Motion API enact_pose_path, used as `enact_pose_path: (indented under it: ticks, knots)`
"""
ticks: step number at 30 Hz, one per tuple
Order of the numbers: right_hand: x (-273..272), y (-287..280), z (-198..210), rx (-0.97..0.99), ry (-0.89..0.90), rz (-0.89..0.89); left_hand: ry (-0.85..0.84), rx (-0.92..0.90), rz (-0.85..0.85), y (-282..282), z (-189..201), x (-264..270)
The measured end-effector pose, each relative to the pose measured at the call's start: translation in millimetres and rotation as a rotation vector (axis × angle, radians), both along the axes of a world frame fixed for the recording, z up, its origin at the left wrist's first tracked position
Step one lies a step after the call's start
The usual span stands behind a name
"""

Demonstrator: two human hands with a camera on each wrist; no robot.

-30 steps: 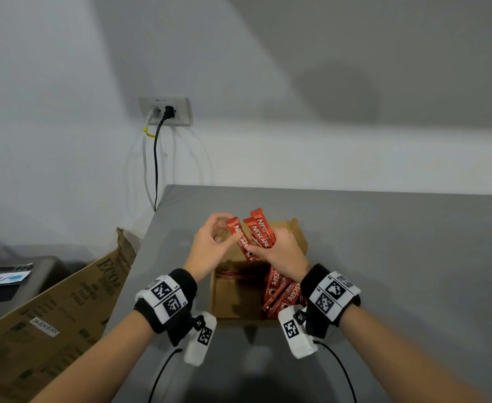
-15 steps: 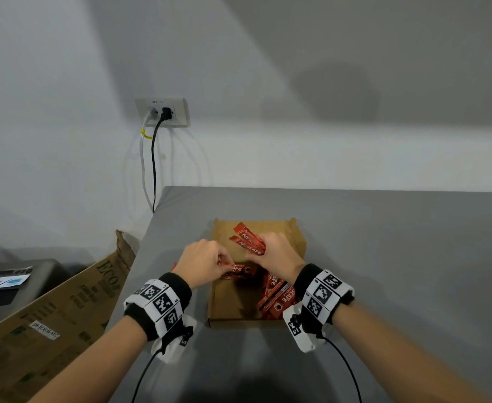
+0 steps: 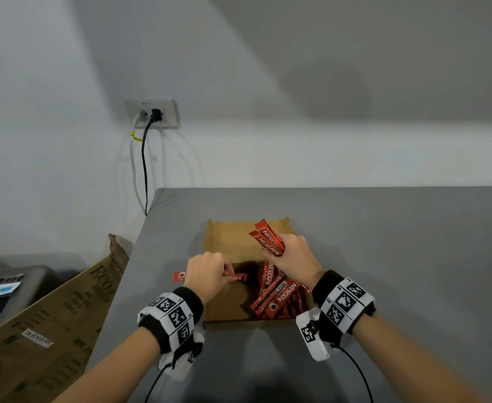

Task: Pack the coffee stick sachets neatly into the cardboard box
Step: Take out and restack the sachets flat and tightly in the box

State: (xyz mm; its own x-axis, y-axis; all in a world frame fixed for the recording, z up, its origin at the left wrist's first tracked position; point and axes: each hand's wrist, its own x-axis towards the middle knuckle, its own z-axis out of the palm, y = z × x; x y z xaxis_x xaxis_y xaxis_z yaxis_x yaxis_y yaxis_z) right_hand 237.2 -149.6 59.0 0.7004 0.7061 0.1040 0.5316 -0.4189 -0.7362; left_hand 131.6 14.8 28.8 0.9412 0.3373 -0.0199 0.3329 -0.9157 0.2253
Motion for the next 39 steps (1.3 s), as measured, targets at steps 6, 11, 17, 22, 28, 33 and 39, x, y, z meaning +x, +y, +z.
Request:
enact_pose_path:
  ticks: [6, 11, 17, 22, 28, 33, 39]
  knots:
    - [-1.7, -0.4, -1.5, 0.025, 0.02, -0.006, -0.005, 0.109, -0.011, -5.5, -14.4, 4.6]
    - [-0.9, -3.1, -3.3, 0.013, 0.031, -0.013, 0.018, 0.164, -0.004, -5.1, -23.7, 4.2]
    - [-2.0, -3.4, -3.1, -0.018, 0.058, -0.007, -0.038, 0.081, -0.031, -5.4, -24.7, 3.1]
    - [-3.2, -3.8, 0.2, -0.021, 0.06, -0.009, -0.083, 0.075, -0.035, -4.9, -19.4, 1.9]
    - [-4.1, -1.1, 9.4, 0.08, 0.02, -0.073, -0.467, -0.492, 0.07, 0.5, 16.7, -1.3]
    - [-22.2, 22.9, 10.0, 0.092, 0.143, 0.05, -0.906, -1.231, 0.207, -6.5, 41.3, 17.5]
    - [-36.4, 37.1, 14.8, 0.133, 0.193, 0.098, -0.944, -1.406, 0.193, -11.6, 50.9, 17.8]
